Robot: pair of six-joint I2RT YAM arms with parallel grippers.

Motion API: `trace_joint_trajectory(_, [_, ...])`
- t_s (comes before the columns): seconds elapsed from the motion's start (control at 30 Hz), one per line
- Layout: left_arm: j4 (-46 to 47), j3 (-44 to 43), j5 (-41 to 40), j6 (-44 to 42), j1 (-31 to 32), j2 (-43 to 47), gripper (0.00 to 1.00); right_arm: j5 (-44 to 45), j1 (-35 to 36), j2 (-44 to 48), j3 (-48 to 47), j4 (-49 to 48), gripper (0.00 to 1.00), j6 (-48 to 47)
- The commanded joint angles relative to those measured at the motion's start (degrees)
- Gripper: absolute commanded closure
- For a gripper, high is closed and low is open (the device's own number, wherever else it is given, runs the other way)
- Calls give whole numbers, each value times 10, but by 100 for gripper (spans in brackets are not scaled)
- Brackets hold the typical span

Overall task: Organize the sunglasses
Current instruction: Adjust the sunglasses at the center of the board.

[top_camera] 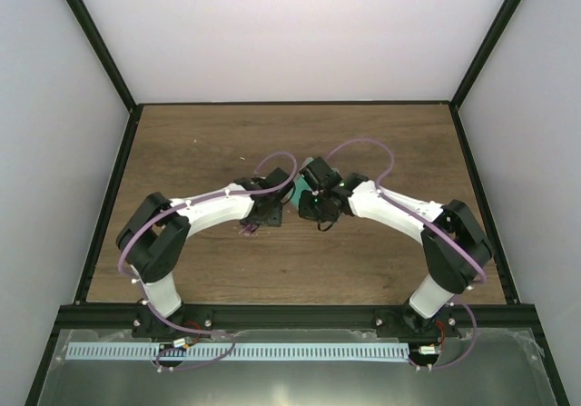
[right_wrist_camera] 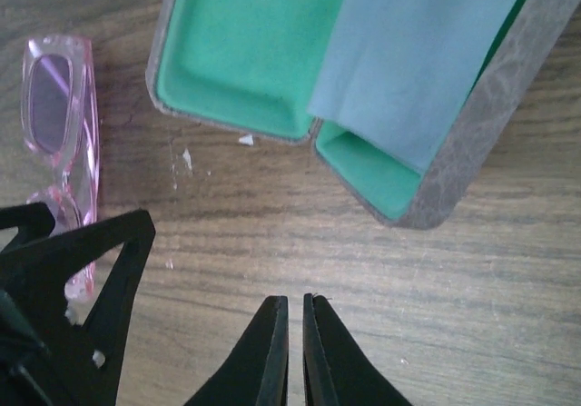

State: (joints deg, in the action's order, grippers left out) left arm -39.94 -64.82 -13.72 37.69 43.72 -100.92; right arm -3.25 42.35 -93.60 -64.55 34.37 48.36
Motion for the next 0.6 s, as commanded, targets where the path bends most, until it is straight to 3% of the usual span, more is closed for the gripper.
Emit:
trace_joint_trajectory(0.0, [-34,-13,-48,5,6,-18,33,-23,-8,28,23,-12,94,-17])
trace_joint_trajectory(0.47, [-26,24,-74,-28,6,-32,28,-36,-15,5,15,-31,94,-29])
trace_joint_trajectory(0.57, [-32,29,-79,-26,6,-28,39,-38,-15,-3,8,-31,94,-30])
